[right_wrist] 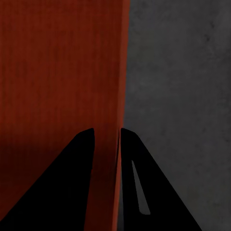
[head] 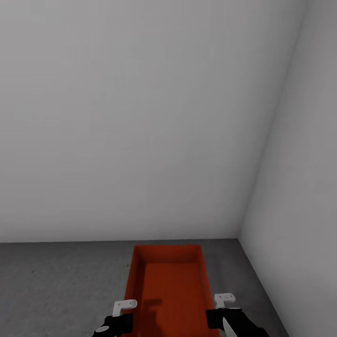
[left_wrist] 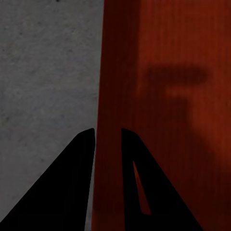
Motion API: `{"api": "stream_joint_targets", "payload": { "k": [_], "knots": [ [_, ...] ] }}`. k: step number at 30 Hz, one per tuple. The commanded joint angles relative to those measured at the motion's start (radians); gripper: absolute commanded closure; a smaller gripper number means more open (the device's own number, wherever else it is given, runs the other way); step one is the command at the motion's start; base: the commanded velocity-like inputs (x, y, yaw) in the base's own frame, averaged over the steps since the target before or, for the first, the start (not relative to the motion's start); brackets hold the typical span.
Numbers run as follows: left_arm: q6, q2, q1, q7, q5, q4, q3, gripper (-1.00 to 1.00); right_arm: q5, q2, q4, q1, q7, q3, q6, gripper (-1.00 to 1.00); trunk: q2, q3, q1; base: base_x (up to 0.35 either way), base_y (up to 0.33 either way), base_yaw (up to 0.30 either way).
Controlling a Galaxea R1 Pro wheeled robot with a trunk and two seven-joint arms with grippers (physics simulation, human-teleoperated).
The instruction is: Move the two storage containers from the living room to the garage. In the garage, place one container on the floor and stack the other container on top of it (either order is fine).
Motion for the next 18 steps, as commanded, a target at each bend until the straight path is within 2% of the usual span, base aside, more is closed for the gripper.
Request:
{"api": "stream_joint_targets", "payload": {
  "k": [1, 11, 18],
  "knots": [
    [-0.003, 0.019, -0.001, -0.042, -0.005, 0.002, -0.005, 1.0, -0.001, -0.015, -0.002, 0.0, 0.04, 0.031, 0.006, 1.0, -0.001, -0.001, 0.0, 0.0, 0.0, 0.0],
    [-0.006, 0.019, -0.001, -0.042, -0.004, 0.002, -0.005, 1.0, -0.001, -0.015, -0.002, 0.0, 0.04, 0.031, 0.006, 1.0, -0.001, -0.001, 0.0, 0.0, 0.0, 0.0],
    [-0.005, 0.019, -0.001, -0.042, -0.004, 0.002, -0.005, 1.0, -0.001, -0.014, -0.002, 0.0, 0.04, 0.031, 0.006, 1.0, -0.05, -0.023, 0.027, 0.0, 0.0, 0.0]
  ]
}}
